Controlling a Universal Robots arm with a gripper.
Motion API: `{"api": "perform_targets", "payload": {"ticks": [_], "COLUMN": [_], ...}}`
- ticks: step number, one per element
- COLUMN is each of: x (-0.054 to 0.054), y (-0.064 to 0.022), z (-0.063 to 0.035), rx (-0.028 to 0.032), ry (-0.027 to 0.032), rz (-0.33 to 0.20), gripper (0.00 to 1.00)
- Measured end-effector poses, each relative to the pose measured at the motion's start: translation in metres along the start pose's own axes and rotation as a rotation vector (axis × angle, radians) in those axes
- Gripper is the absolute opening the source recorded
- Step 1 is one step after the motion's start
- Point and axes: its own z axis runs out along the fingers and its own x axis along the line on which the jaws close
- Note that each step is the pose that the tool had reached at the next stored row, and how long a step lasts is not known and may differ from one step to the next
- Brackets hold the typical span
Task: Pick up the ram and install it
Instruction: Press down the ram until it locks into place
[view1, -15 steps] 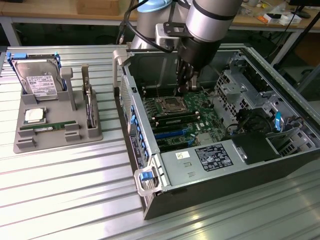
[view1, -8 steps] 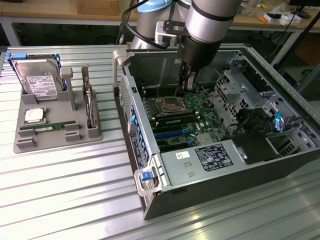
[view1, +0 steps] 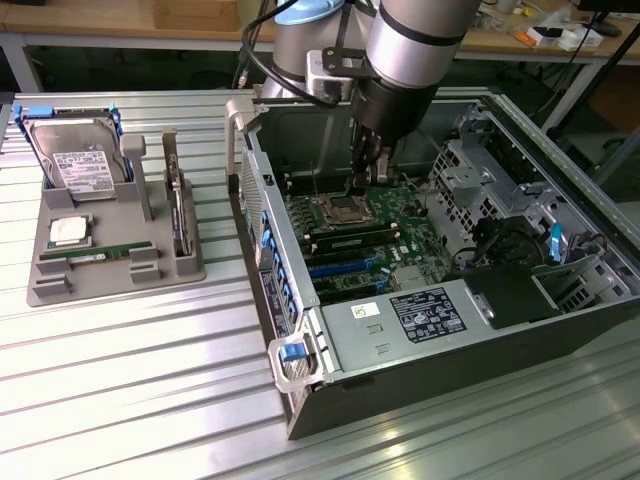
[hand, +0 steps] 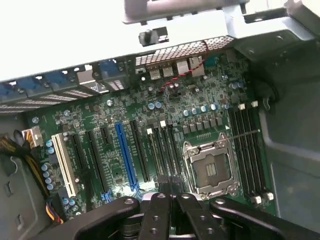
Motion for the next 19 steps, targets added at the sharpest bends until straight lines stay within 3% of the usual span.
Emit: {"api": "perform_targets", "payload": {"ticks": [2, 9, 19], "x": [0.0001, 0.0004, 0.0004], "y": [0.0, 0.0003, 0.0003], "z": [0.0006, 0.003, 0.0031], "rx": [-0.0043, -0.0281, -0.0315], "ry": [0.0002, 0.001, 0.001], "rz": [-0.035, -0.232, -0.257], "gripper": [0.11, 0.11, 0.11]}}
